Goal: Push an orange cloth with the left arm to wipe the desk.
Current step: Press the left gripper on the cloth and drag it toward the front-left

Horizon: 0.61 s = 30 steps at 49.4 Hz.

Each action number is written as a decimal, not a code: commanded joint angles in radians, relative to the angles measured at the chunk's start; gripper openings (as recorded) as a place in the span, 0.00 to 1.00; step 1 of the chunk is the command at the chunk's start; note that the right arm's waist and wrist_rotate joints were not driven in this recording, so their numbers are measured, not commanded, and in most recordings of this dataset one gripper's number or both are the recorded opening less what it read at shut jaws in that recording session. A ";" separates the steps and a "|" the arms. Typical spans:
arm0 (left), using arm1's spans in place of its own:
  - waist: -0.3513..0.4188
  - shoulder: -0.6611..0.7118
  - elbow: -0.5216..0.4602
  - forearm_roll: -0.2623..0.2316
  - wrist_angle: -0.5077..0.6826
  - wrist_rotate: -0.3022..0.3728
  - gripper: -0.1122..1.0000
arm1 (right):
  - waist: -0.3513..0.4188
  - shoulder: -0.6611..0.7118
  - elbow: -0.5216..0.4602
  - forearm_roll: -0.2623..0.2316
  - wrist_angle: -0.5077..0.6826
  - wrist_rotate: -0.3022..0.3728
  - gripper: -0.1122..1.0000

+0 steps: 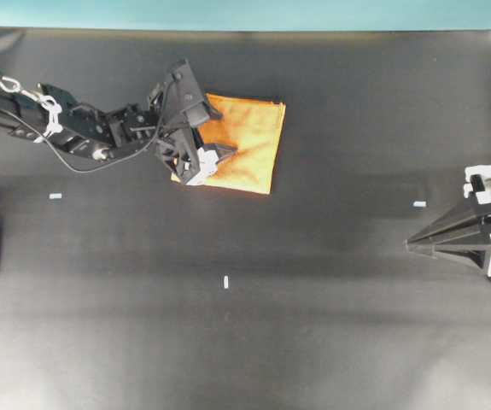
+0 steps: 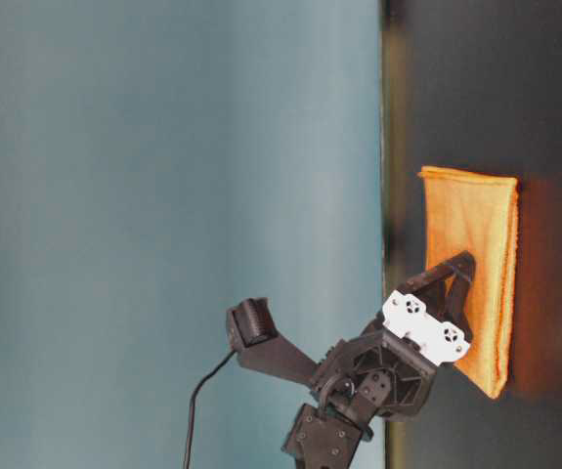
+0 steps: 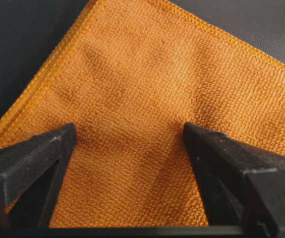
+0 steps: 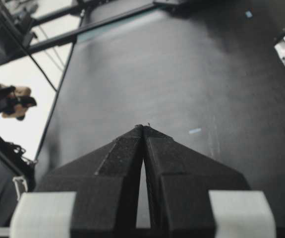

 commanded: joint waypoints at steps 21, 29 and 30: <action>-0.179 -0.054 0.112 0.003 -0.003 -0.026 0.87 | 0.000 0.003 0.009 0.002 -0.009 0.000 0.09; -0.287 -0.089 0.164 0.003 0.002 -0.032 0.87 | 0.000 0.002 0.011 0.002 -0.005 0.000 0.09; -0.302 -0.094 0.173 0.003 0.002 -0.035 0.87 | 0.000 0.002 0.011 0.002 -0.006 0.002 0.09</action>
